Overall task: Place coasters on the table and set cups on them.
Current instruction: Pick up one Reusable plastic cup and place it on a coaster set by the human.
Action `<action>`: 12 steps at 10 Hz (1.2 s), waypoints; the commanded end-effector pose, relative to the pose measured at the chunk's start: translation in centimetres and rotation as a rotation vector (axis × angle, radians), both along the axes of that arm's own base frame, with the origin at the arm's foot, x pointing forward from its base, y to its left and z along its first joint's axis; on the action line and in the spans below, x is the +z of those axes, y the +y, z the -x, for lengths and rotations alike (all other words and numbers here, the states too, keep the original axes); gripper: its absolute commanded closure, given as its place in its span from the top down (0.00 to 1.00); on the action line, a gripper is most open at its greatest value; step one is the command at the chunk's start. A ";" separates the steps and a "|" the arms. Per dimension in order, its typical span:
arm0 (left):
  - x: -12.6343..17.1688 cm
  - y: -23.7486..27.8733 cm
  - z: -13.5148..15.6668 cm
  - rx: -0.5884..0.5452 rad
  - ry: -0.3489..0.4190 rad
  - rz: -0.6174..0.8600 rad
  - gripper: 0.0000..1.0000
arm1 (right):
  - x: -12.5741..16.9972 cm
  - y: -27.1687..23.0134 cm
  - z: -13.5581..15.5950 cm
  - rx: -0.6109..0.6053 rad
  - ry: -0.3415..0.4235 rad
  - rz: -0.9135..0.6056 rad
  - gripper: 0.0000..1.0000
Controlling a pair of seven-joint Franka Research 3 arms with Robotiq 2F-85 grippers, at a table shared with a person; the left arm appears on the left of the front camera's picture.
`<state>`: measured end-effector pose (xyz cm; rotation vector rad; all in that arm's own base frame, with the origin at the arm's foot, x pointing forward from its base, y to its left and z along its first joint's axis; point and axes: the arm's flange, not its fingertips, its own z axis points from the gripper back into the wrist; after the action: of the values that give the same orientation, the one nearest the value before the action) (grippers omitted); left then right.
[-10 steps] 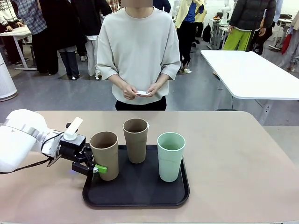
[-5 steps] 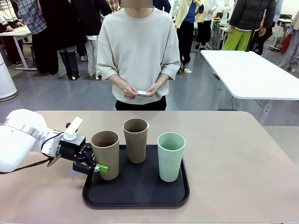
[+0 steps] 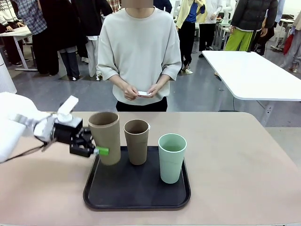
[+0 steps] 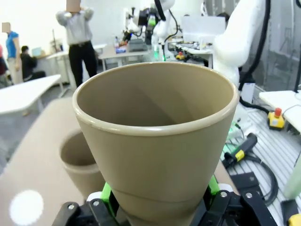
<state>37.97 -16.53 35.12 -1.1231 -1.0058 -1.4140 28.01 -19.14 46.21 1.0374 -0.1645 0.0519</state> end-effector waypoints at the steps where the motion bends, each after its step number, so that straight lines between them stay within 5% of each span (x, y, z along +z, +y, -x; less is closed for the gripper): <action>1: 4.9 -1.8 0.6 0.025 0.010 -0.030 0.41 | 0.1 0.0 -0.1 -0.005 -0.006 -0.007 1.00; 6: 8.8 -1.7 1.6 0.041 0.077 -0.083 0.41 | 0.1 0.0 -0.1 -0.005 -0.006 -0.007 1.00; 7: 8.6 -2.7 0.6 0.021 0.013 -0.052 0.41 | 0.1 0.0 -0.1 -0.005 -0.006 -0.007 1.00; 9: 8.6 -2.7 0.6 0.021 0.013 -0.052 0.41 | 0.1 0.0 -0.1 -0.005 -0.006 -0.007 1.00; 10: 8.4 -2.4 0.7 0.030 0.034 -0.058 0.84 | 0.1 0.0 -0.1 -0.005 -0.006 -0.007 1.00; 12: 11.5 -0.4 -3.2 0.062 0.124 0.000 0.84 | 0.1 0.0 -0.1 -0.005 -0.006 -0.007 1.00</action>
<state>39.14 -17.58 44.95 -1.1157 -0.9606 -1.3240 28.02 -19.14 46.21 1.0372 -0.1645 0.0519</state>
